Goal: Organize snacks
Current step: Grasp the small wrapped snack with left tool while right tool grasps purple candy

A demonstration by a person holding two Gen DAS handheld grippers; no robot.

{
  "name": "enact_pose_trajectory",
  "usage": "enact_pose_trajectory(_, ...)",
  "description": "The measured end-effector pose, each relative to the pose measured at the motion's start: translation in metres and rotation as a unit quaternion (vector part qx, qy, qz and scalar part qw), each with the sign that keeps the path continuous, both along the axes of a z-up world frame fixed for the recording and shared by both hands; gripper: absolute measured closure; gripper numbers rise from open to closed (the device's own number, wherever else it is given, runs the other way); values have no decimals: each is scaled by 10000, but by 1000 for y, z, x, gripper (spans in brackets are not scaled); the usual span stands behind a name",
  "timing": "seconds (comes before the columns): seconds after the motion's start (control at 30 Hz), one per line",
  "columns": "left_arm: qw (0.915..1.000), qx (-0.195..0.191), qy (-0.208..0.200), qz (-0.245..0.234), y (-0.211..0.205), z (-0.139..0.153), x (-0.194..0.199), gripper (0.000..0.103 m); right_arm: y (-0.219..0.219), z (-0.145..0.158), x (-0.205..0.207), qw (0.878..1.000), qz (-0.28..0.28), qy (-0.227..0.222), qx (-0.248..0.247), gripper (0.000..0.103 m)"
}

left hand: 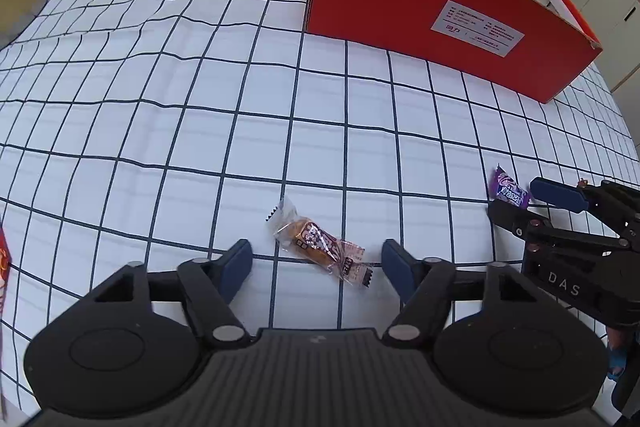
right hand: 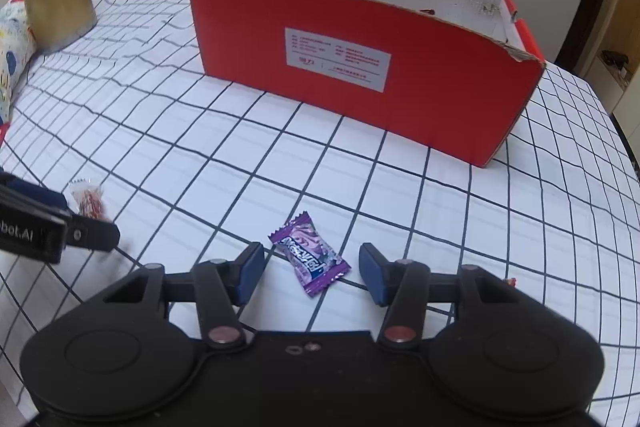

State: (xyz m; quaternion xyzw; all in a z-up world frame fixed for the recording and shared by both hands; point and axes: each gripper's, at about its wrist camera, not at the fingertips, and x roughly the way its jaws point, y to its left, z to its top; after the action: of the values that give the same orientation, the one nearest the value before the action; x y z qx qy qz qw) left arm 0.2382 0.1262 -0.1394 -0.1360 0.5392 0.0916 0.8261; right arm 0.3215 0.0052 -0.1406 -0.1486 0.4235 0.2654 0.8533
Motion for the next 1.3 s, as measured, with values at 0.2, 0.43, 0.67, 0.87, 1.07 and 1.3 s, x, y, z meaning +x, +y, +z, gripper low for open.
enact_pose_trajectory(0.2,10000,-44,65,38,1,2,2,68,2,-2,0,10000,59,31,-9,63)
enact_pose_trajectory(0.43,9998,-153,48,-105,1,2,1,83,5,-1,-5,10000,40,15,-22,78)
enact_pose_trajectory(0.67,9995,-203,44,-240,0,4,-2,85,-2,-1,-12,9985,-500,128,185,82)
enact_pose_trajectory(0.87,9993,-147,-14,-334,1,9,-8,85,-6,3,-25,9958,-856,128,284,98)
enact_pose_trajectory(1.07,9987,-124,-113,-477,-3,16,-15,85,-10,6,-37,9940,-1066,40,237,100)
enact_pose_trajectory(1.3,9974,-194,-276,-636,-6,34,-21,85,-22,33,-51,9894,-1320,-95,606,100)
